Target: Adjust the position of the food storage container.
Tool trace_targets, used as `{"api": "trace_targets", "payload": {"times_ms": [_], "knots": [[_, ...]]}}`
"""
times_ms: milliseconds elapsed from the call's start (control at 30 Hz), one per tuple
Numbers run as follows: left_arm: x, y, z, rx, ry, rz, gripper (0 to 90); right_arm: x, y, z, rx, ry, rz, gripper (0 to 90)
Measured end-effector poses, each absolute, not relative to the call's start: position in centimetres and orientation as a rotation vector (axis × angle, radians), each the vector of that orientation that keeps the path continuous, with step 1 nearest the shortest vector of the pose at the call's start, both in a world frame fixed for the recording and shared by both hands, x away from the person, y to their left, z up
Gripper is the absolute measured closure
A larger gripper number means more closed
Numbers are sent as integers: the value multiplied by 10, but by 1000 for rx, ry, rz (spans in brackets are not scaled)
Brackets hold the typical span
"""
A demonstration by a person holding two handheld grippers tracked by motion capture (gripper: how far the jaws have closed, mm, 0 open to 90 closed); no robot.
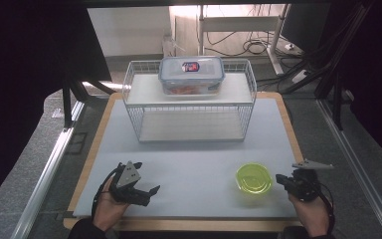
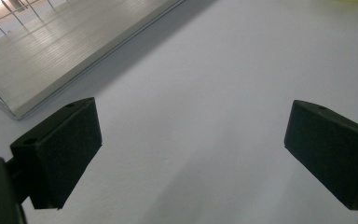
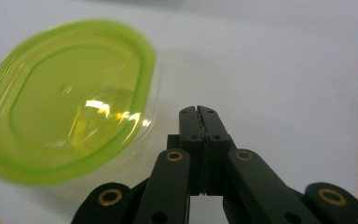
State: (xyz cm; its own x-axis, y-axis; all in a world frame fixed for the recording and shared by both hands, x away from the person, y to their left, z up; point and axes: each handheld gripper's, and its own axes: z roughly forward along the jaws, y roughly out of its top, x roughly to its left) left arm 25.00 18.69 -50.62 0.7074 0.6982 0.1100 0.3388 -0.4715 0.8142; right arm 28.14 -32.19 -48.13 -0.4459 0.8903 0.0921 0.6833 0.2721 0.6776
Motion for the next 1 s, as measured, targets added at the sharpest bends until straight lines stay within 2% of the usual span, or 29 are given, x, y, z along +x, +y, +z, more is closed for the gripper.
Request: {"api": "trace_targets", "payload": {"times_ms": [333,1000], "knots": [[250,184,-507,2100,777,553,37,272,-302,-491,1411,2343,961,900],[250,183,-507,2118,771,551,38,292,-259,-508,1376,2486,1033,900]]}}
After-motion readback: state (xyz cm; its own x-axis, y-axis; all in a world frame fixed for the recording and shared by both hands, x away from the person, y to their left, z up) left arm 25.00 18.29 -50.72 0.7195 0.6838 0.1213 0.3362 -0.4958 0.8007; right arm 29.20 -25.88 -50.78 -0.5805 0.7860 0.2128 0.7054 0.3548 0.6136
